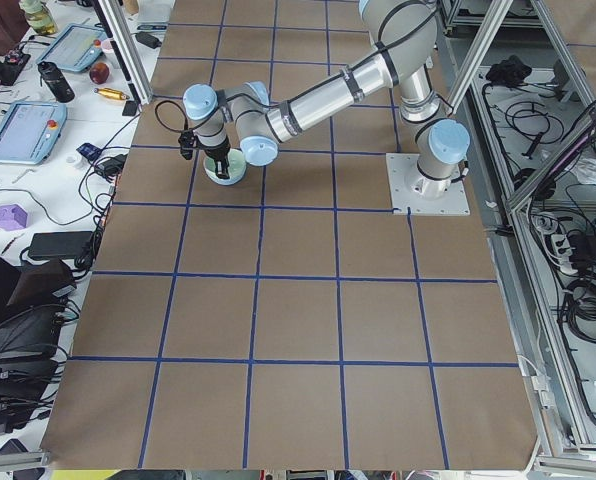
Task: Stack green bowl on blue bowl
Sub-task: 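Raise the open left gripper up away from the stacked bowls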
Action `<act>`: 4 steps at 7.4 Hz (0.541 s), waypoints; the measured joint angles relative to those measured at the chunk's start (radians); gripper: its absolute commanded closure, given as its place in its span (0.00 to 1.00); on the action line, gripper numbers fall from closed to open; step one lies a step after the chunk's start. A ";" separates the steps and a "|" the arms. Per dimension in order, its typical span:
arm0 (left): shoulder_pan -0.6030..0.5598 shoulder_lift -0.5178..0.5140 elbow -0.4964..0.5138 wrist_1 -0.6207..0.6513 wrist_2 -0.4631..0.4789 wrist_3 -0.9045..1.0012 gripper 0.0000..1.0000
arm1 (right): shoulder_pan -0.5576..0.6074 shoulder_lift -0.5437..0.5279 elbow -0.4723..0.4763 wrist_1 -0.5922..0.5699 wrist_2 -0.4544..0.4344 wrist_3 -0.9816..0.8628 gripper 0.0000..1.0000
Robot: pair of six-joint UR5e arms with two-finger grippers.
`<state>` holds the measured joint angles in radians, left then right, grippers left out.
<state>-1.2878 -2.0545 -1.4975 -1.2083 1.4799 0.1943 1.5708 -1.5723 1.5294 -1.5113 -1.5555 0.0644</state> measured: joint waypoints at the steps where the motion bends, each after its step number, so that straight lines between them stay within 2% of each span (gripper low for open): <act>1: -0.039 0.040 0.001 -0.023 0.026 -0.011 0.41 | 0.000 0.000 0.000 0.000 0.000 0.000 0.00; 3: -0.127 0.157 0.003 -0.121 0.094 -0.076 0.30 | 0.000 0.000 0.001 0.000 0.000 0.000 0.00; 4: -0.162 0.222 0.003 -0.180 0.103 -0.122 0.19 | 0.000 0.000 0.001 0.000 0.000 0.000 0.00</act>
<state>-1.4501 -1.8326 -1.4944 -1.3887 1.5826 0.0722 1.5708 -1.5724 1.5300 -1.5110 -1.5554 0.0644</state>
